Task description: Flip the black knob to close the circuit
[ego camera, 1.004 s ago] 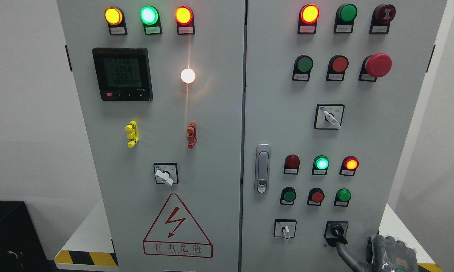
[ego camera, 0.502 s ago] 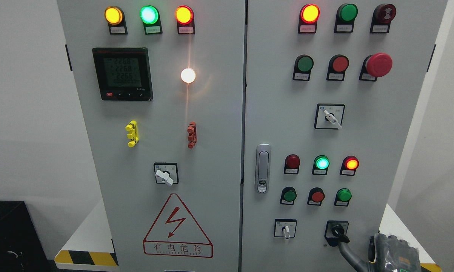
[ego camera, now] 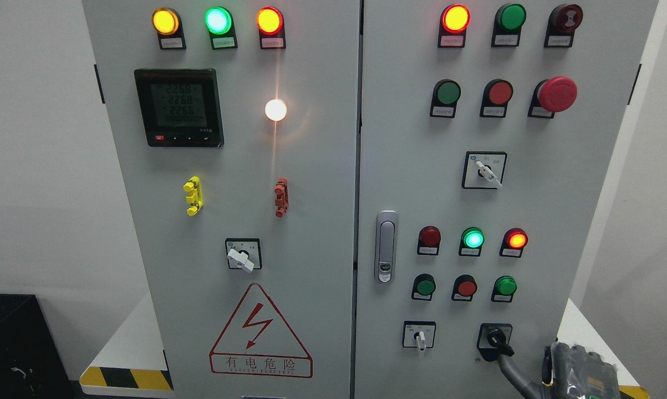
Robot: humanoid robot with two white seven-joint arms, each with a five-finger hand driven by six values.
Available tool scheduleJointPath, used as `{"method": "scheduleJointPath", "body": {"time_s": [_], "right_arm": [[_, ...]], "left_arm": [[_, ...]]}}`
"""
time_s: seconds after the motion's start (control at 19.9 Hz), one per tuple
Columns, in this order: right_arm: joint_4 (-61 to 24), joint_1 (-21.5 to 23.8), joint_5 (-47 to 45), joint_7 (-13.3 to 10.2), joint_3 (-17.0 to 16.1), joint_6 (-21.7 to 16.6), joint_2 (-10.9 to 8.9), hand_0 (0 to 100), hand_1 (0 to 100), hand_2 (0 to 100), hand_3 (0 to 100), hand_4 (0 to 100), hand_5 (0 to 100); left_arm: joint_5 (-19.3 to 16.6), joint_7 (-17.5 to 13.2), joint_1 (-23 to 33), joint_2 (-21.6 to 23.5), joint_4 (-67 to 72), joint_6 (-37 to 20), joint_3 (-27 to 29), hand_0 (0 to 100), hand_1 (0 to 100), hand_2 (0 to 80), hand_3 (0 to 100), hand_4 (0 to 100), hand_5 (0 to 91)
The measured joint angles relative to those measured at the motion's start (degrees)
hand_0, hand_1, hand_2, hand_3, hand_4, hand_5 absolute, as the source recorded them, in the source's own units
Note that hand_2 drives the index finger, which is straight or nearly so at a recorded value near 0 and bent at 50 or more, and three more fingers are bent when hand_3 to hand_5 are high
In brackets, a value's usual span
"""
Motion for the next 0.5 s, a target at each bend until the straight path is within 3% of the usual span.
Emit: {"method": "scheduleJointPath", "body": {"time_s": [0.5], "right_arm": [[-0.44, 0.36, -1.16, -1.63, 1.51, 0.07, 1.09, 0, 0, 90, 100, 94, 99]], "left_arm": [[0.0, 0.0, 0.0, -0.01, 0.0, 0.0, 0.0, 12, 56, 0.0, 0, 0, 0.0]]}}
